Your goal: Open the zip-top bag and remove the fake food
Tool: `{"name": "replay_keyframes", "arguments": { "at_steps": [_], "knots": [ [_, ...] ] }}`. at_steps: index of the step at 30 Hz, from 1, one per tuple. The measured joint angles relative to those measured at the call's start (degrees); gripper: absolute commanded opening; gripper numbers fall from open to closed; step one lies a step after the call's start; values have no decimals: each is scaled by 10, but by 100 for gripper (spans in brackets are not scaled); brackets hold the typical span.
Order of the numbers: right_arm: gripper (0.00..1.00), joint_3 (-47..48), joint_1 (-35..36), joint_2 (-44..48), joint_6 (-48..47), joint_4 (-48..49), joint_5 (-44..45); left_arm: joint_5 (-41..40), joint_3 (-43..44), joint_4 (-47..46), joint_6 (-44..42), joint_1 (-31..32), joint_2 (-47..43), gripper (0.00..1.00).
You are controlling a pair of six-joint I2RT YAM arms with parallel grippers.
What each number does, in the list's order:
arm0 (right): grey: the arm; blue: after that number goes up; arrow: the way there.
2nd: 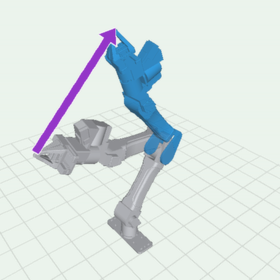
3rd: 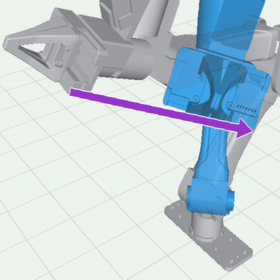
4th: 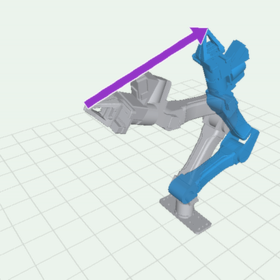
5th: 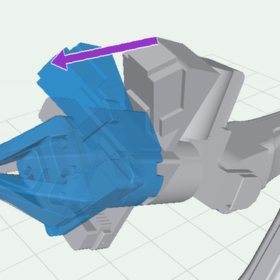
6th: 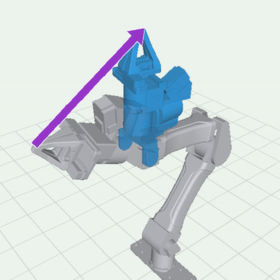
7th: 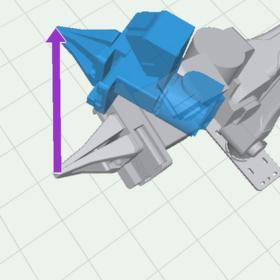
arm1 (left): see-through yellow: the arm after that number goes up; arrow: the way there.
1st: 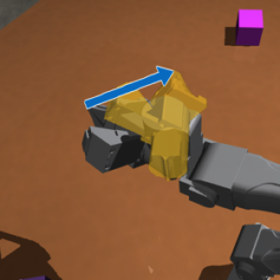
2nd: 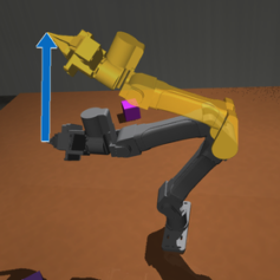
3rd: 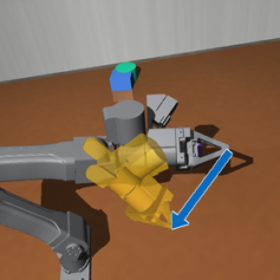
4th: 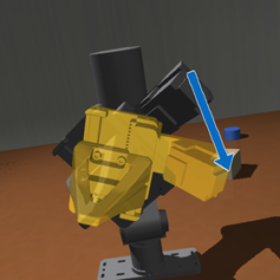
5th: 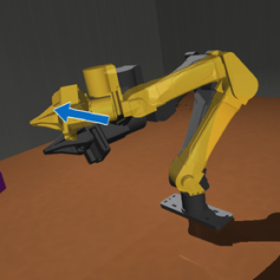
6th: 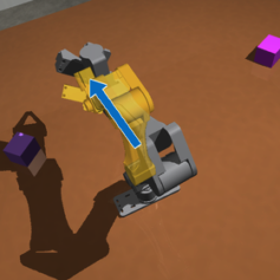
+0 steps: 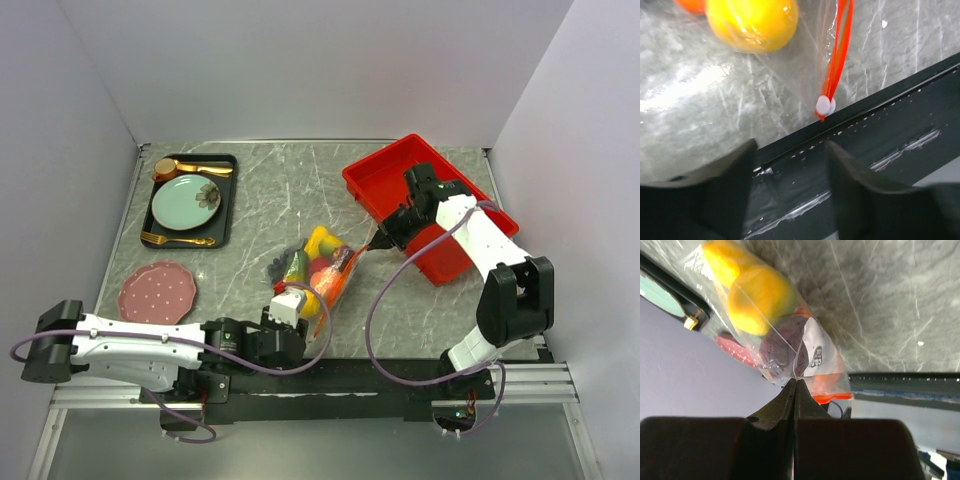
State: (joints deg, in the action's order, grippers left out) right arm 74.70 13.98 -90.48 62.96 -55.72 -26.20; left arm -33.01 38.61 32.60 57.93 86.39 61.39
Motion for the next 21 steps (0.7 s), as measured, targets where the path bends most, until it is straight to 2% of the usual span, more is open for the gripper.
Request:
{"name": "replay_keyframes", "arguments": {
  "at_steps": [4, 8, 10, 11, 14, 21],
  "knots": [
    [0, -3, 6, 2, -12, 10, 16, -10, 55, 30, -17, 0, 6, 66],
    [0, -37, 28, 17, -26, 28, 32, -8, 114, 20, -47, -26, 18, 54],
    [0, -61, 42, 24, -30, 34, 33, 1, 132, 11, -64, -56, 34, 49],
    [0, -78, 55, 27, -33, 38, 33, 10, 144, 2, -81, -85, 59, 43],
    [0, -86, 68, 28, -37, 41, 33, 22, 152, -3, -96, -110, 91, 34],
    [0, -87, 83, 54, -39, 55, 33, 51, 176, -21, -145, -140, 165, 32]
  ]
}}
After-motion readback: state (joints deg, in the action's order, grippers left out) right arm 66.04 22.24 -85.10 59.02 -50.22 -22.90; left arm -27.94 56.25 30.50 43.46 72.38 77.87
